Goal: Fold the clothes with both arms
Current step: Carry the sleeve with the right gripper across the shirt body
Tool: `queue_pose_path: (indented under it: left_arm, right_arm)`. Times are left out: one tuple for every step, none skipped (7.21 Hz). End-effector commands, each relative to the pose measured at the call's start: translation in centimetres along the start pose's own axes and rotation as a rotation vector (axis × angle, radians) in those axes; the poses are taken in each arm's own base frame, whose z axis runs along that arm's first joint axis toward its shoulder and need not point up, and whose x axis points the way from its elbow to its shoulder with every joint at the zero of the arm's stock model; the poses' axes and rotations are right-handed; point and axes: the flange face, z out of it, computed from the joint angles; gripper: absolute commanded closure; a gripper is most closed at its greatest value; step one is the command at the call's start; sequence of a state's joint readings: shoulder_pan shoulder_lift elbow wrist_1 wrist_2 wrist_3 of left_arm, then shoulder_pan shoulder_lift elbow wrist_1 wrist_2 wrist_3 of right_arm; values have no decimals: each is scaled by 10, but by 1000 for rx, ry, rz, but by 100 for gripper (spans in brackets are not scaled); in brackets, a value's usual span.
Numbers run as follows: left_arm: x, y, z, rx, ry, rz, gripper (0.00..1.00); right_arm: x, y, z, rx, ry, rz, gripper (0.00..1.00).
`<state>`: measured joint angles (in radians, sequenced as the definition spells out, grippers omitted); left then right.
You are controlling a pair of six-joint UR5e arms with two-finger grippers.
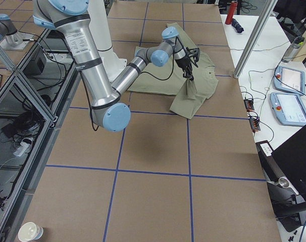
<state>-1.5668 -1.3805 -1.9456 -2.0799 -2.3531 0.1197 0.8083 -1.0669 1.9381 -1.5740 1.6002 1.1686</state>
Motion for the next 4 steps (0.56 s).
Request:
queue_pose_path:
  left_arm:
    - [0, 0, 1, -3, 1, -2, 0]
    - [0, 0, 1, -3, -1, -2, 0]
    - [-1, 1, 1, -6, 1, -5, 0]
    - [-1, 0, 1, -6, 1, -5, 0]
  right_arm:
    - [-102, -34, -46, 94, -69, -97, 100]
    - [-159, -26, -40, 157, -46, -114, 100]
    - [-221, -11, -25, 209, -1, -144, 100]
    - [-283, 11, -12, 237, 36, -131, 100]
